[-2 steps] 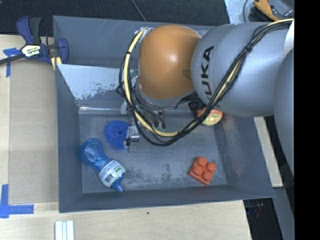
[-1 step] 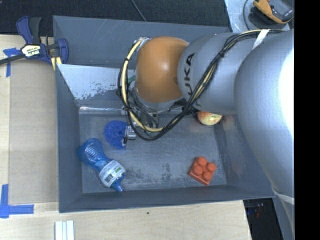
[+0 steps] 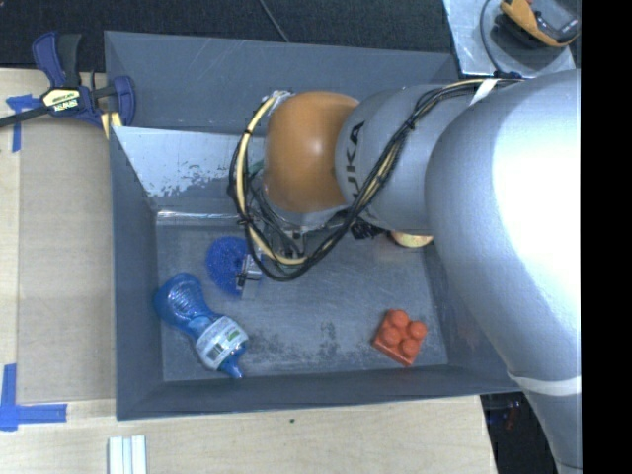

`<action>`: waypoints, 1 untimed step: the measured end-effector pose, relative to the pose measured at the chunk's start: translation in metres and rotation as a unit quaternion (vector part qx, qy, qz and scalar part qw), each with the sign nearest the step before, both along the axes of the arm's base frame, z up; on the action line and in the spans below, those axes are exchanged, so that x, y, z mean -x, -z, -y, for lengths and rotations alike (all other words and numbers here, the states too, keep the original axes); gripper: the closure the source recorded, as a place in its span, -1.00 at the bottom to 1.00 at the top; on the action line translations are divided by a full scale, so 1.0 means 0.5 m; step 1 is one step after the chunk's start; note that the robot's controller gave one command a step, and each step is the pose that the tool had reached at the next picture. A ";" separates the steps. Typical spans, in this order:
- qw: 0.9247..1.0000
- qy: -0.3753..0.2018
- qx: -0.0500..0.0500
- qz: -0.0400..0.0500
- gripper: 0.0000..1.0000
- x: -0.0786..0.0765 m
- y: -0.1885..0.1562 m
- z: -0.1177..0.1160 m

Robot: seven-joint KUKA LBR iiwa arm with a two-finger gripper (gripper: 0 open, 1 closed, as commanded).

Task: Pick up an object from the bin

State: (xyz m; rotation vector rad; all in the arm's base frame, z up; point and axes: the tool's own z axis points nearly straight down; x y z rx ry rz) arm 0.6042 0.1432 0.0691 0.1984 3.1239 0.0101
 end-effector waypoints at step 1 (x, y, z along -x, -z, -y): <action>1.000 -0.008 0.001 0.001 -1.00 -0.005 -0.005 -0.020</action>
Offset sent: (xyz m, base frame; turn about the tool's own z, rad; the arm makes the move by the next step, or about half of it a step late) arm 0.0014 0.0029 0.0026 -0.0047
